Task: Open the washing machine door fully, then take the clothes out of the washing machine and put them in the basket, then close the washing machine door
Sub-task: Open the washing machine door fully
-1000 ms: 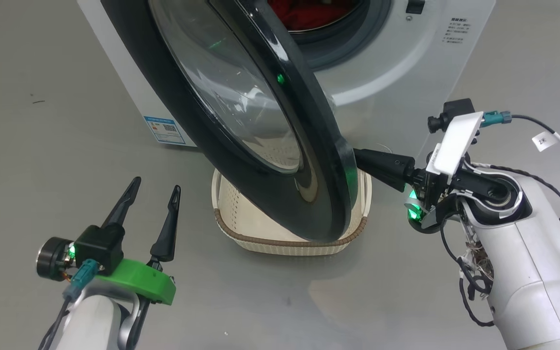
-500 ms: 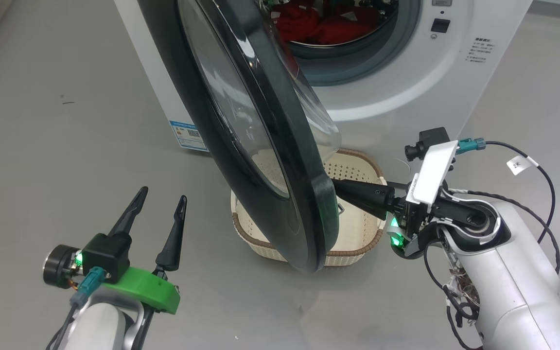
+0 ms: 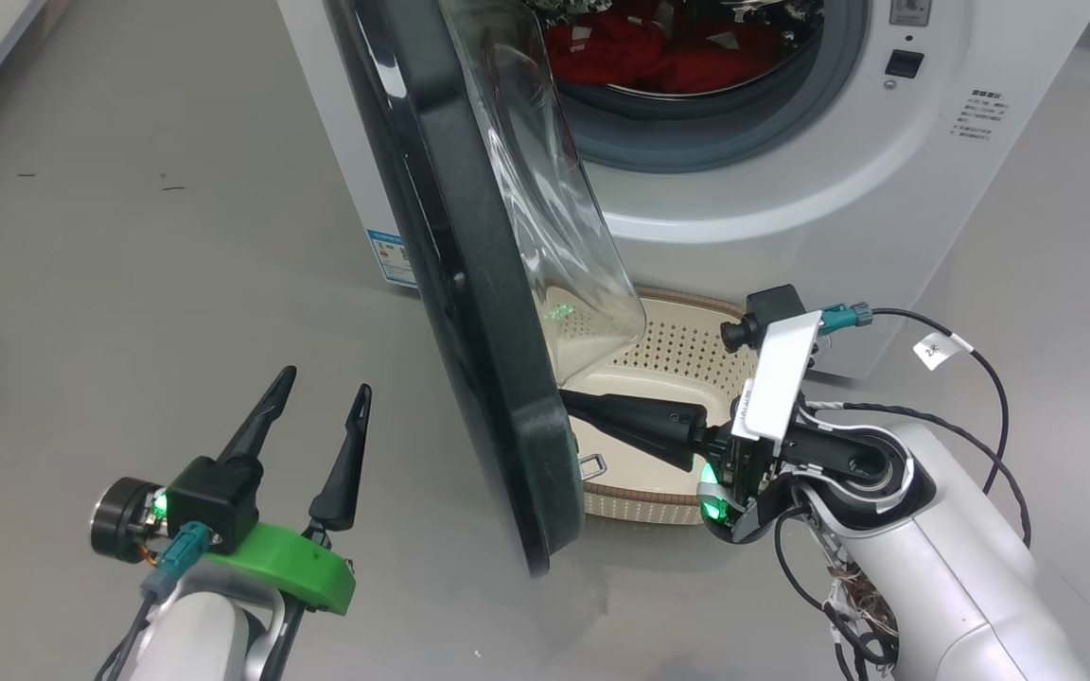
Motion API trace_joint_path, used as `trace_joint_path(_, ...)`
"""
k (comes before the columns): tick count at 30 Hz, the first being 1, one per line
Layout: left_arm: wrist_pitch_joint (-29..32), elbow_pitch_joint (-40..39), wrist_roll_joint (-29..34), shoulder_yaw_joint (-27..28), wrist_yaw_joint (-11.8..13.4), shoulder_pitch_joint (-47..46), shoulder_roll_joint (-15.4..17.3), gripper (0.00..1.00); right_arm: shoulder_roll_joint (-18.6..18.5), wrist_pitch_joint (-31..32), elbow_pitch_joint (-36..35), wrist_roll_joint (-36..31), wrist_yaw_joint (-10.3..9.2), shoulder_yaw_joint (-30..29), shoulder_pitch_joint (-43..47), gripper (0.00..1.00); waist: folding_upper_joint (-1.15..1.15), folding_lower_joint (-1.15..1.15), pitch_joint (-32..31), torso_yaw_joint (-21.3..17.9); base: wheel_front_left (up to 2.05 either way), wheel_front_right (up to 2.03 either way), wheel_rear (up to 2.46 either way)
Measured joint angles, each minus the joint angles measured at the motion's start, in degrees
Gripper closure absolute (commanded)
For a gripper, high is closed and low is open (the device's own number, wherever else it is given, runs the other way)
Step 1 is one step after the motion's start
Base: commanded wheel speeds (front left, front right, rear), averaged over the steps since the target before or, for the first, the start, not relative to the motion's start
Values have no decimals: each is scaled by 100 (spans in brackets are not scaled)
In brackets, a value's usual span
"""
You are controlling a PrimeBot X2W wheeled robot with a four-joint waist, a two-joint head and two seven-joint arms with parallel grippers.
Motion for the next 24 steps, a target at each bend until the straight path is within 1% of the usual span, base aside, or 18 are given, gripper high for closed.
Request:
trace_joint_path(7,0,-20,0,70,0,2,-11,0,-12,-288,-67,114,11,302,1,100,0,0,18,60,0,0,0)
trace_joint_path(9,0,-22,0,76,0,2,-12,0,-12,-360,-67,135,42,349,1,100,0,0,20,69,0,0,0)
trace_joint_path(14,0,-26,0,105,0,7,-14,0,-8,-649,-68,194,43,369,2,100,0,0,17,70,0,0,0)
trace_joint_path(18,0,-32,-1,132,0,12,-16,0,0,-905,-107,261,45,209,52,100,0,0,8,56,0,0,0)
trace_joint_path(24,0,-36,-1,181,0,24,-21,0,5,-1423,-210,269,51,-323,297,100,0,0,-1,5,0,0,0)
